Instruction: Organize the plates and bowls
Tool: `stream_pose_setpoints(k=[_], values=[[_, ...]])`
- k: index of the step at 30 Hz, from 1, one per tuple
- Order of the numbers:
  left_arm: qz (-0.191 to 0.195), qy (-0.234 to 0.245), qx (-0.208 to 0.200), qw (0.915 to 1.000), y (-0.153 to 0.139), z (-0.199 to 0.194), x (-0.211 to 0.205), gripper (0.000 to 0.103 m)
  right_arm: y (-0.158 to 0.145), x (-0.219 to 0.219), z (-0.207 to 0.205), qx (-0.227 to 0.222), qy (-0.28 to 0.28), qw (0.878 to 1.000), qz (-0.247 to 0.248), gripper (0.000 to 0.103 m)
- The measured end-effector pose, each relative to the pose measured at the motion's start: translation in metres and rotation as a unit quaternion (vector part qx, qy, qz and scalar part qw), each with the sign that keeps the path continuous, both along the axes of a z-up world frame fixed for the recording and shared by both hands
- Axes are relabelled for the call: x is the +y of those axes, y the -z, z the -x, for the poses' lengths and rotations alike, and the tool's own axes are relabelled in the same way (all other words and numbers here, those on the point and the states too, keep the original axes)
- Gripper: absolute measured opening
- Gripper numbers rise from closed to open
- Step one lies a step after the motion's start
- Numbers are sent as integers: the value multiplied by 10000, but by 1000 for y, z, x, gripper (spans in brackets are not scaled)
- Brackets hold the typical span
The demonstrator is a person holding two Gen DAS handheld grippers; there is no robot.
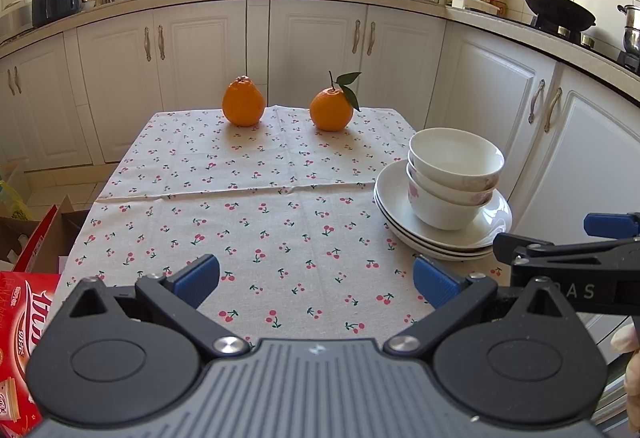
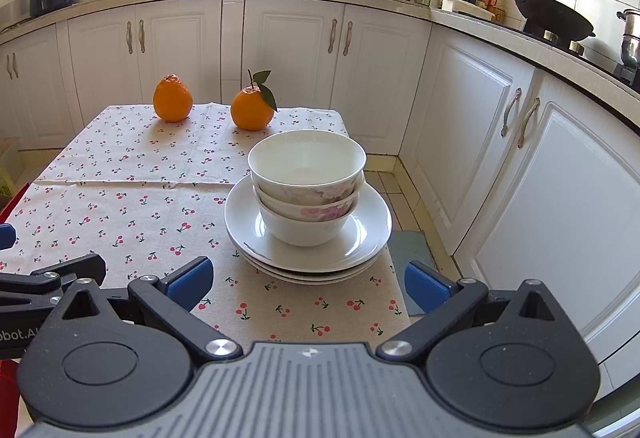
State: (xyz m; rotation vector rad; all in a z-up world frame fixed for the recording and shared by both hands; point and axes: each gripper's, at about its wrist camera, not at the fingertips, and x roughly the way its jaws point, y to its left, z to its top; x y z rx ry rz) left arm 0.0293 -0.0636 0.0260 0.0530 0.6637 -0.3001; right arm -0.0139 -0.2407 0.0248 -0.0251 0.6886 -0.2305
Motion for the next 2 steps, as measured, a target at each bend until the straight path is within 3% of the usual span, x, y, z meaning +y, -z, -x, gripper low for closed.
stream_pose_setpoints(k=[2], values=[[11,-7,2,10000,1,0,0,102,0,0,0,-6,-1,10000,11,103]])
